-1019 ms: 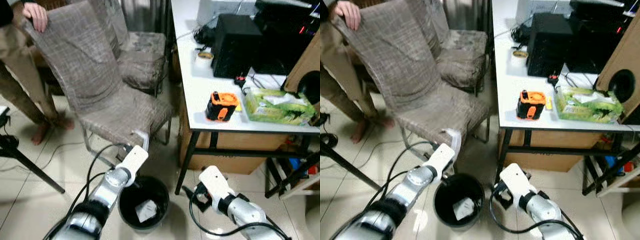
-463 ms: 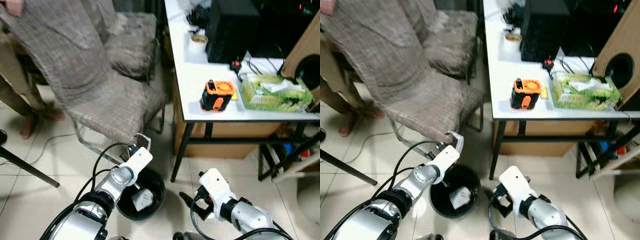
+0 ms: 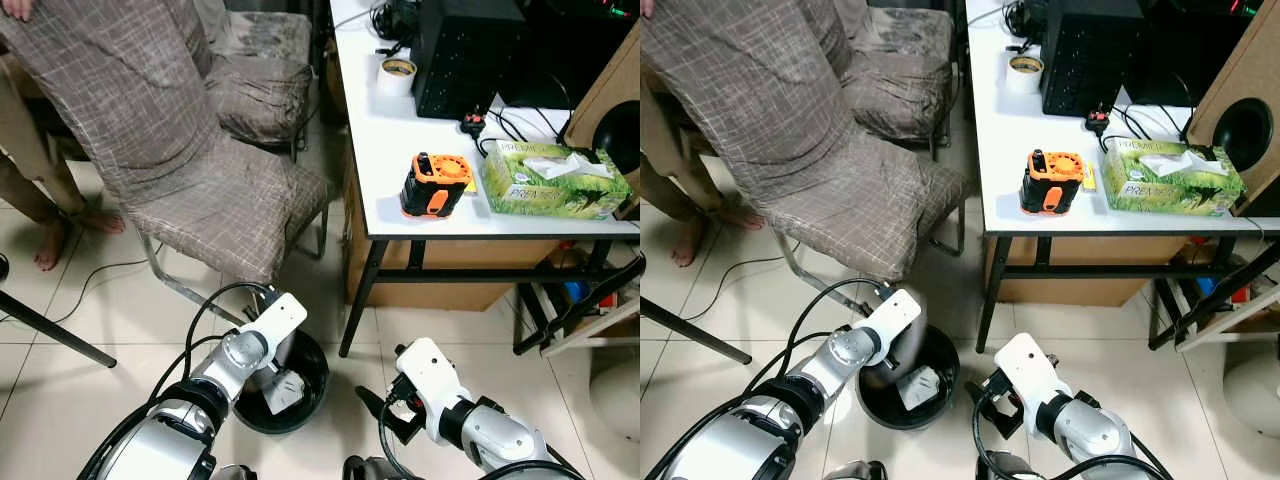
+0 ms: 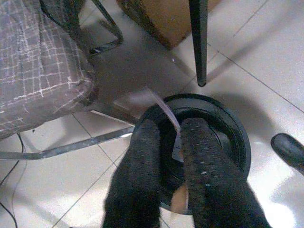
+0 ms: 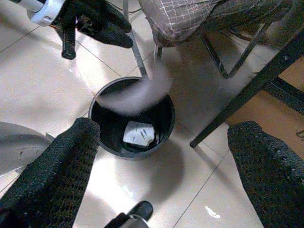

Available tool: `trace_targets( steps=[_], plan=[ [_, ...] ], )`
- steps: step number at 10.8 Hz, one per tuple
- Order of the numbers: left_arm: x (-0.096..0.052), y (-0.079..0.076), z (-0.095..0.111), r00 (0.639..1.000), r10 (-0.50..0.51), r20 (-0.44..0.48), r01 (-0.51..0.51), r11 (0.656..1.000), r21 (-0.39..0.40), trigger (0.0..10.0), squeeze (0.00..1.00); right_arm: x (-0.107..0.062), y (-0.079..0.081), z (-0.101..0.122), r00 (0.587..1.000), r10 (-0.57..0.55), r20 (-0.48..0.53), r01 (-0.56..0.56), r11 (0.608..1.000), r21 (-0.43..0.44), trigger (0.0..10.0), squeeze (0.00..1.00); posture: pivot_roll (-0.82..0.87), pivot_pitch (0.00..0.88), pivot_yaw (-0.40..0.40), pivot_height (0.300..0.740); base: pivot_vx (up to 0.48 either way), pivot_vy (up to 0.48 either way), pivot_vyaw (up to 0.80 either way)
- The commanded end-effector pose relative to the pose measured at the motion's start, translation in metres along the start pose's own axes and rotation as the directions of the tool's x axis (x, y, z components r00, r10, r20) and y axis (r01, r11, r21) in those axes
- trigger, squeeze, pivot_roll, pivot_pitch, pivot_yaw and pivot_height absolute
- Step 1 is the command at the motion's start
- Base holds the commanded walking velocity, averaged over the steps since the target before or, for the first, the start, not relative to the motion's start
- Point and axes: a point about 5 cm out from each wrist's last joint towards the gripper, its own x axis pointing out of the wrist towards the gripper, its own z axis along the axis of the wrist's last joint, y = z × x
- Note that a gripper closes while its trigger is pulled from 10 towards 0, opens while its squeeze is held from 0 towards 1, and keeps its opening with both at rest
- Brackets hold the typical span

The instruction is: Picking trash to rubbish bin

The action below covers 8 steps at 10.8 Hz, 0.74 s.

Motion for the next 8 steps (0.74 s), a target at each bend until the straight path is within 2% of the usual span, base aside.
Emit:
trace_targets(
  steps=[1,4,5,6,7,8],
  plan=[
    [0.000,-0.001,0.001,1.000,-0.007,0.002,0.007,1.000,0.019,10.0,1.00,-0.003,0.001,0.000,1.000,0.005,-0.003,-0.005,1.000,0.008,10.0,0.00,-0.22,0.168,-0.032,0.740,0.000,0.000,0.00],
    [0.001,-0.004,0.002,1.000,-0.010,0.018,0.009,0.999,0.036,10.0,1.00,-0.004,-0.001,0.000,1.000,-0.003,-0.003,0.003,1.000,0.015,10.0,0.00,-0.22,0.157,-0.039,0.740,0.000,0.000,0.00],
    [0.000,-0.003,0.003,0.999,0.008,0.048,-0.008,1.000,0.002,10.0,0.68,-0.003,-0.001,0.000,1.000,-0.012,-0.001,0.012,1.000,0.018,10.0,0.00,-0.21,0.148,-0.034,0.740,0.000,0.000,0.00],
    [-0.005,-0.001,0.005,0.984,0.052,0.171,0.001,0.956,-0.295,10.0,0.00,0.000,-0.001,-0.006,0.997,-0.075,0.005,0.075,0.996,0.049,10.0,0.00,-0.19,0.108,-0.009,0.740,0.000,0.000,0.00],
    [-0.010,-0.001,0.004,0.971,0.080,0.226,0.017,0.917,-0.398,10.0,0.00,0.002,-0.003,-0.008,0.992,-0.130,0.012,0.128,0.988,0.081,10.0,0.00,-0.18,0.085,-0.004,0.740,0.000,0.000,0.00],
    [-0.033,0.004,0.002,0.929,0.185,0.319,-0.002,0.868,-0.497,10.0,0.00,0.005,-0.013,-0.013,0.958,-0.288,0.006,0.283,0.946,0.158,10.0,0.00,-0.15,0.068,-0.016,0.740,0.000,0.000,0.00]
  ],
)
